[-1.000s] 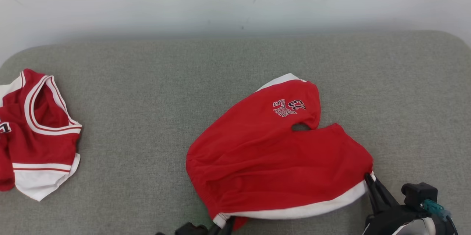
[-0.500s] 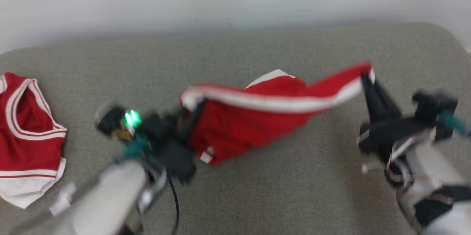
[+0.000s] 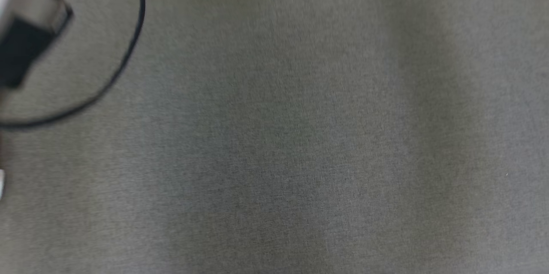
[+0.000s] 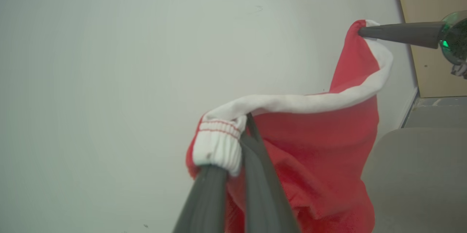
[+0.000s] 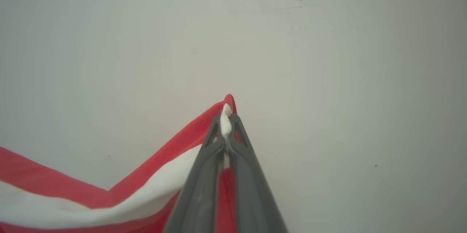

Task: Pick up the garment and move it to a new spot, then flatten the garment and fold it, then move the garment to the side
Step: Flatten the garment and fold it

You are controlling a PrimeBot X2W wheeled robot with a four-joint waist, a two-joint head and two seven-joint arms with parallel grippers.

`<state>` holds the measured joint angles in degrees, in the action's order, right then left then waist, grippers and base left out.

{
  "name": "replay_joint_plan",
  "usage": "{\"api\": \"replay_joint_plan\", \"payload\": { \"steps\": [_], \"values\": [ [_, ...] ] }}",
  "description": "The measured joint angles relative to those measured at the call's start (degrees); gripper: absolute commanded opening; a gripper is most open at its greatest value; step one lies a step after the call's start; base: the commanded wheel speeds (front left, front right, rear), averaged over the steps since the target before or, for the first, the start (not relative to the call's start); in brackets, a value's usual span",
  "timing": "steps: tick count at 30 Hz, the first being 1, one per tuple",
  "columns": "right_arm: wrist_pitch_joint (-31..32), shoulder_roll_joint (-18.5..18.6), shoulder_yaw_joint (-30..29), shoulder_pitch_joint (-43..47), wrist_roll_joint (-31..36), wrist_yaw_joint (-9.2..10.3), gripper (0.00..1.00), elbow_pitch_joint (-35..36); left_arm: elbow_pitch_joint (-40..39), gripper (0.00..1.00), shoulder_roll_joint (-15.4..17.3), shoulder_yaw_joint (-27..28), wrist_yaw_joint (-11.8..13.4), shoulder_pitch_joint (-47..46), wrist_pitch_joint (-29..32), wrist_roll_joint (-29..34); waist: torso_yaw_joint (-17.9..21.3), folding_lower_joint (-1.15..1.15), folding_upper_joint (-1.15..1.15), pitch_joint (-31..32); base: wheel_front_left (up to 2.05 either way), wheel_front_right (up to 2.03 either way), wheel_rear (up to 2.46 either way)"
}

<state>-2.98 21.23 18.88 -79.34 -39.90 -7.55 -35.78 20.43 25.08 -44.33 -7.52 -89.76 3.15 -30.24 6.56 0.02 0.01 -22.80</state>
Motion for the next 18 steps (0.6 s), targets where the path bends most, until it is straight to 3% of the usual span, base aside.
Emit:
{"api": "replay_joint_plan", "payload": {
  "steps": [9,18],
  "values": [
    [1.89,1.99,-1.62,-19.96,-2.30,0.00,0.00,-9.01,13.44,0.00,-3.69,-8.16,-0.01,-22.86,-2.18,-5.69,2.27,0.01,0.01,-9.73,0.00,0.00,0.00],
    [0.34,1.58,2.20,-27.23,-2.47,0.00,0.00,-15.60,23.28,0.00,-5.53,-15.97,-0.02,-31.81,-7.17,-11.90,3.97,0.00,0.00,-16.21,0.00,0.00,0.00]
  ]
}}
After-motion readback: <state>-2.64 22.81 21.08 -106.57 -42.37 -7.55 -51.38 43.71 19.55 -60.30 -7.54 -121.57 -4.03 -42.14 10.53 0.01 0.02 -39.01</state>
